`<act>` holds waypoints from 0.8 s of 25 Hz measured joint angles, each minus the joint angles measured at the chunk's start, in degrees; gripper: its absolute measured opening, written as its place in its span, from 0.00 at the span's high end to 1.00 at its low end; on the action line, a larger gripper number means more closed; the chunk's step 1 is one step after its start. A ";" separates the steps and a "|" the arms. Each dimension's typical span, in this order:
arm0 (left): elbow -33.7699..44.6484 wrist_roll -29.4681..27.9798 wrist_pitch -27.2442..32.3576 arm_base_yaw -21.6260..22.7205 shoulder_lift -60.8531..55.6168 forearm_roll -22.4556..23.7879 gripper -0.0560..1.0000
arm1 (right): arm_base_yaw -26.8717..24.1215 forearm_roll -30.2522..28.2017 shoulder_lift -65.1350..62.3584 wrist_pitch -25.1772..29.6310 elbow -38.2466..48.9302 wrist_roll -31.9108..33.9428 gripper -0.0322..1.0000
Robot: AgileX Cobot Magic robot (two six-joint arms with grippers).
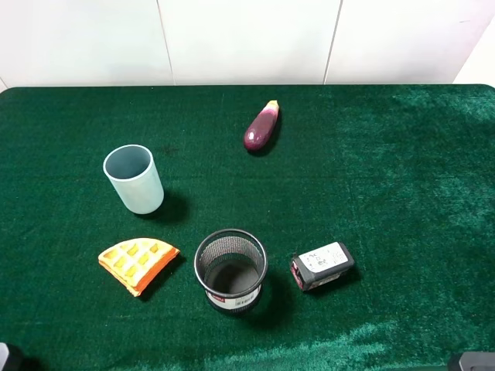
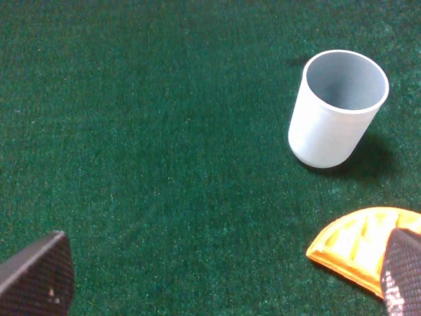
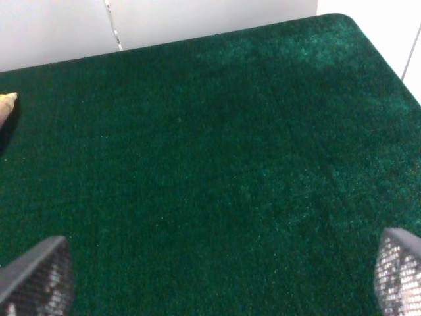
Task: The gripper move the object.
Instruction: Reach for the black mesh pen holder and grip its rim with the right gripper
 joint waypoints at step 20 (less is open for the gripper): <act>0.00 0.00 0.00 0.00 0.00 0.00 0.06 | 0.00 0.00 0.00 0.00 0.00 0.00 0.30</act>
